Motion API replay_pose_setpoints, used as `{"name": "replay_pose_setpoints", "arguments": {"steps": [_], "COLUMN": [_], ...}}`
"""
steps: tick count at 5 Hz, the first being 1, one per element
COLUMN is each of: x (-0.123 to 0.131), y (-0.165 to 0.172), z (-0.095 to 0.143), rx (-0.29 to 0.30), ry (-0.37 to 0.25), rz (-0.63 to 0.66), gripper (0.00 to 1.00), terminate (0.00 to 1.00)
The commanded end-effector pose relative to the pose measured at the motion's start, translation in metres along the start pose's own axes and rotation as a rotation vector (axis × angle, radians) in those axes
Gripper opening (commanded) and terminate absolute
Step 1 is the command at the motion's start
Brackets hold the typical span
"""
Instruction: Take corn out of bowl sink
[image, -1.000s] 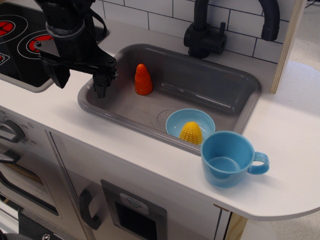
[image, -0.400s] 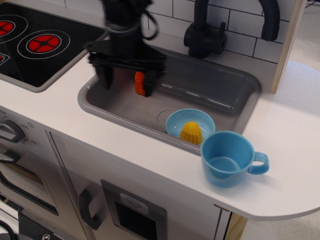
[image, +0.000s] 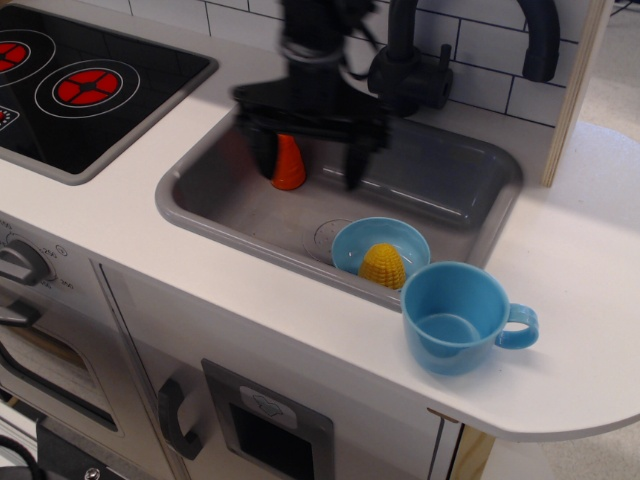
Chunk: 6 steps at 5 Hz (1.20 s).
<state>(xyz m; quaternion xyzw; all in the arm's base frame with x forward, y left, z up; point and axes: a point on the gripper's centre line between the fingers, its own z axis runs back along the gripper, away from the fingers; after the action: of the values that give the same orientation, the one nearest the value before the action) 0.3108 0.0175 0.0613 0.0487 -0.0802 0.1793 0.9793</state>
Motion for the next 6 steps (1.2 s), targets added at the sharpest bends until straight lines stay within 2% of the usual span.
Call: {"name": "replay_pose_setpoints", "arguments": {"steps": [1, 3, 5, 6], "x": [-0.001, -0.013, -0.017, -0.019], "y": [-0.024, -0.038, -0.046, -0.049], "z": [-0.015, -0.037, -0.039, -0.044], "rx": [0.035, 0.055, 0.040, 0.050], "ry": [-0.048, -0.058, -0.079, -0.079], "rz": [0.017, 0.018, 0.036, 0.038], "gripper": [1.00, 1.00, 1.00, 1.00], "terminate": [0.00, 0.00, 0.00, 0.00]}}
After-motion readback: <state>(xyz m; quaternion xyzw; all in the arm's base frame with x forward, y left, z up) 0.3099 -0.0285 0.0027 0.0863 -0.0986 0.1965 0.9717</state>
